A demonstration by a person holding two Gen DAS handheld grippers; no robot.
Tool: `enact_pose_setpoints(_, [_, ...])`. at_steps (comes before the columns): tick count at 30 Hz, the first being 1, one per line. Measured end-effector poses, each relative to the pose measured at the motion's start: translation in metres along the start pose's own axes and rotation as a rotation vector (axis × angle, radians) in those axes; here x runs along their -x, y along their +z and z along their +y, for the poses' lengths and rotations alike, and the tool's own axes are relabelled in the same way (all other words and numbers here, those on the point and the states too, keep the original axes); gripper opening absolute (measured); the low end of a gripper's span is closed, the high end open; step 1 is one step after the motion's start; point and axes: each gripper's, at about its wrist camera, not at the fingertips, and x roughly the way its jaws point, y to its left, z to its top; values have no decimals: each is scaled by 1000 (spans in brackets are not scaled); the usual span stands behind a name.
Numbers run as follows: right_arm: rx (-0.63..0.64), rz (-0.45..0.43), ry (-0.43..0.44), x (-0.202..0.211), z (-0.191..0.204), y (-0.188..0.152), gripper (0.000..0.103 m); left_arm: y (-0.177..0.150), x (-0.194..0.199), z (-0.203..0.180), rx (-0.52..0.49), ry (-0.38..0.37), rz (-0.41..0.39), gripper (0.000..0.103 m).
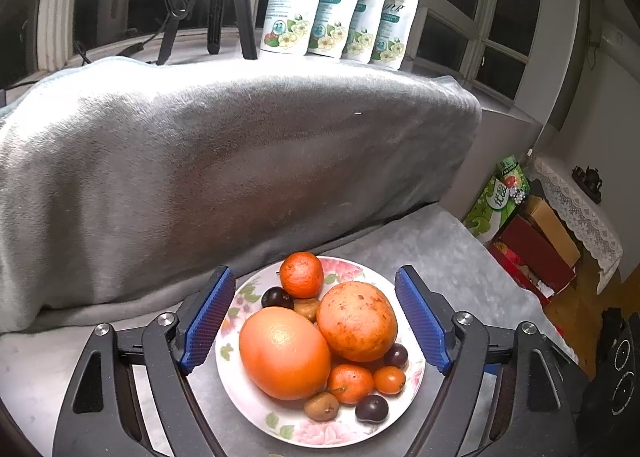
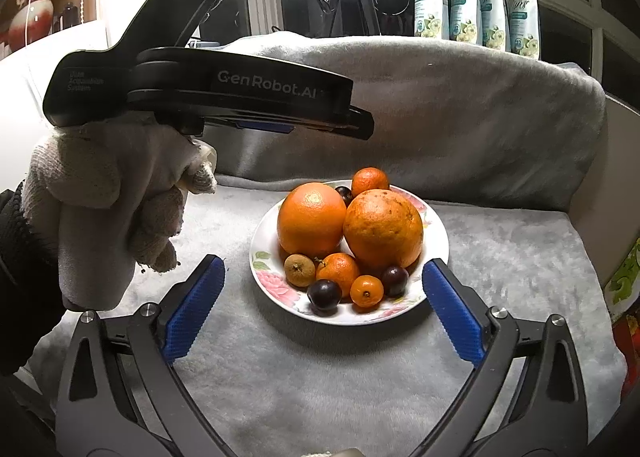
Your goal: Organize fruits
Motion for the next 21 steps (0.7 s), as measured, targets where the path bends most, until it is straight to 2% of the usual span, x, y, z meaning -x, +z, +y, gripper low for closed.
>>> enact_pose_setpoints(21, [4, -10, -63, 10, 10, 0, 102, -6, 18, -4, -2, 17, -24, 83])
